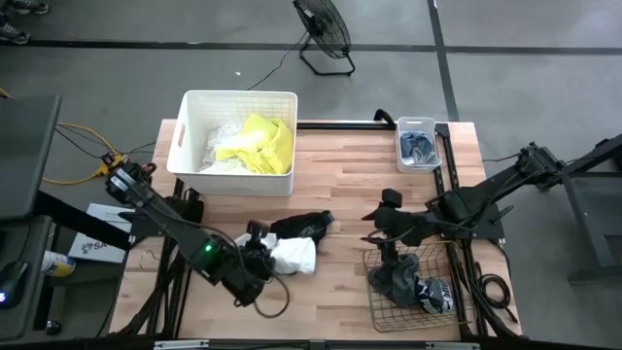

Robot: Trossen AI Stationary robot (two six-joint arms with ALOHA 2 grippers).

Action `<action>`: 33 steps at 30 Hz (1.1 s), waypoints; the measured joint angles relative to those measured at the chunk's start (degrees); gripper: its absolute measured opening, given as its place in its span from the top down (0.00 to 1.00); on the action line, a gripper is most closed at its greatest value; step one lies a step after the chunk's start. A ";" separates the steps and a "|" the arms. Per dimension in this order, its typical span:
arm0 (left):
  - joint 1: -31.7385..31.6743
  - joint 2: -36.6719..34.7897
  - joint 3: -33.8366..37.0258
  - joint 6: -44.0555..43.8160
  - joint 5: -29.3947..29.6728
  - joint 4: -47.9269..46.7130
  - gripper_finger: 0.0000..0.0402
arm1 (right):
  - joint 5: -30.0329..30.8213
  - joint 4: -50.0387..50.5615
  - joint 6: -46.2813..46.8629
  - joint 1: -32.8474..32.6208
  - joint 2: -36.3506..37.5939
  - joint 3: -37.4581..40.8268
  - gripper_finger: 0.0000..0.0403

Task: Pick & Place Cloths
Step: Put the white underwear into the wire basket

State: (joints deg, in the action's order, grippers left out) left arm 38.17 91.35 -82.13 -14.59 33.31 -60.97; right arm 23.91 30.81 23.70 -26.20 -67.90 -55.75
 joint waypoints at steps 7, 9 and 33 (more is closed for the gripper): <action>-6.26 0.00 -0.81 7.33 0.76 9.99 0.95 | -0.55 -8.06 -8.81 0.82 0.00 0.00 0.40; -8.11 0.00 -0.81 9.44 0.75 14.52 0.95 | -2.43 -10.14 -11.00 1.54 0.00 0.00 0.40; -20.77 0.00 -0.78 17.69 -5.95 38.29 0.95 | -18.01 -28.72 -25.38 10.49 -1.55 -0.06 0.40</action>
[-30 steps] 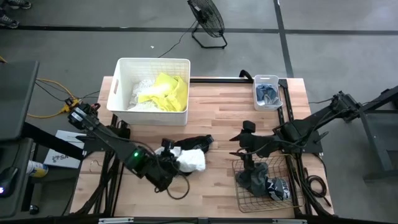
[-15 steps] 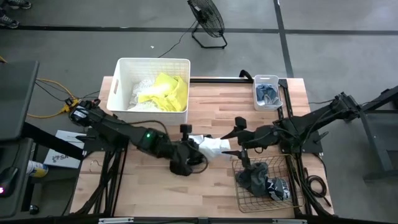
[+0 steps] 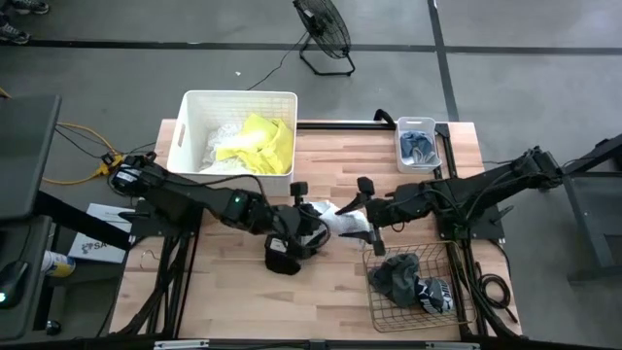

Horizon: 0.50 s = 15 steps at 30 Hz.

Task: Pick & Place Cloths
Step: Put the white underwear into the wire basket

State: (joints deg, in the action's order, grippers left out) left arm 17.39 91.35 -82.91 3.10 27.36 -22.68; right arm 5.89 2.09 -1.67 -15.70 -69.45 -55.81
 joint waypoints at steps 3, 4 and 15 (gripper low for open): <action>-0.35 0.00 0.00 1.88 0.00 2.64 0.95 | -0.35 -2.04 0.02 0.54 -1.89 0.00 0.40; -0.33 0.00 0.00 2.55 -0.01 3.20 0.95 | -0.38 -2.16 0.04 0.59 -2.44 0.00 0.40; -0.14 0.04 0.07 2.68 -1.44 5.69 0.95 | 0.52 -4.27 1.90 1.19 -4.13 0.00 0.41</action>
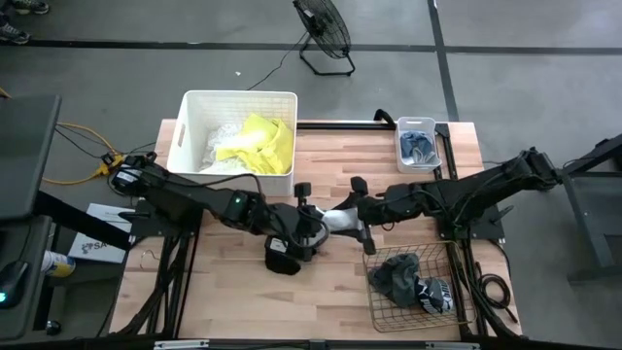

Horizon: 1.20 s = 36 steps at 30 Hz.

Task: Pick & Place Cloths
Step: Put the white underwear into the wire basket

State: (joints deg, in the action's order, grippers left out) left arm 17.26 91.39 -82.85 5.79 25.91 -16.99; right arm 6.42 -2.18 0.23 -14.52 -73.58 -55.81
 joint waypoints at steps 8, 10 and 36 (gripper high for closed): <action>0.00 0.00 0.00 -0.03 -1.76 1.92 0.95 | -0.63 0.99 5.14 0.39 0.02 0.00 0.61; 0.00 0.00 0.00 -0.03 -2.40 1.86 0.95 | -0.80 1.00 5.17 0.27 0.02 0.00 0.69; 0.04 -0.71 -0.11 -6.26 -3.66 0.13 0.34 | 3.49 2.84 10.55 -1.01 2.34 0.05 0.90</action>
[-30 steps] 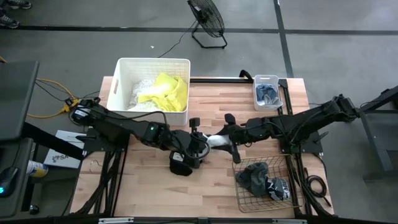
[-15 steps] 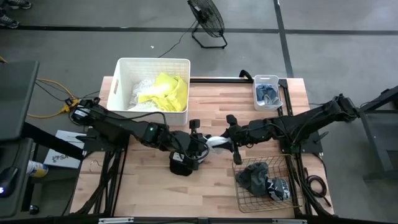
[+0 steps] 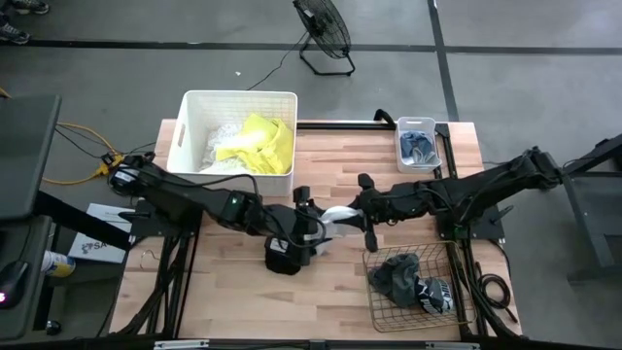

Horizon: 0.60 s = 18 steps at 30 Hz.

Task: Pick & Place Cloths
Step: Put the white underwear into the wire basket

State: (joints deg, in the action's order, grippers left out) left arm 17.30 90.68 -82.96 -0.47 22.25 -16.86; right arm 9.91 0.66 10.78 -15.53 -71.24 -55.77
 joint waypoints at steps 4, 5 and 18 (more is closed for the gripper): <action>-0.11 -2.12 -0.02 -0.23 2.79 -2.17 0.30 | -0.22 2.65 1.64 -0.24 1.47 0.03 0.90; -0.13 -2.80 -0.04 -0.54 4.14 -3.42 0.30 | -0.26 3.88 2.27 -0.26 1.95 0.03 0.90; -0.07 -9.12 0.00 -11.69 5.94 -18.02 0.31 | -6.66 16.87 15.53 -3.50 8.60 0.04 0.90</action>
State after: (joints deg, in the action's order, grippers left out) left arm 17.23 81.56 -82.95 -12.16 28.19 -34.88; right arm 3.25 17.53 26.31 -19.03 -62.63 -55.72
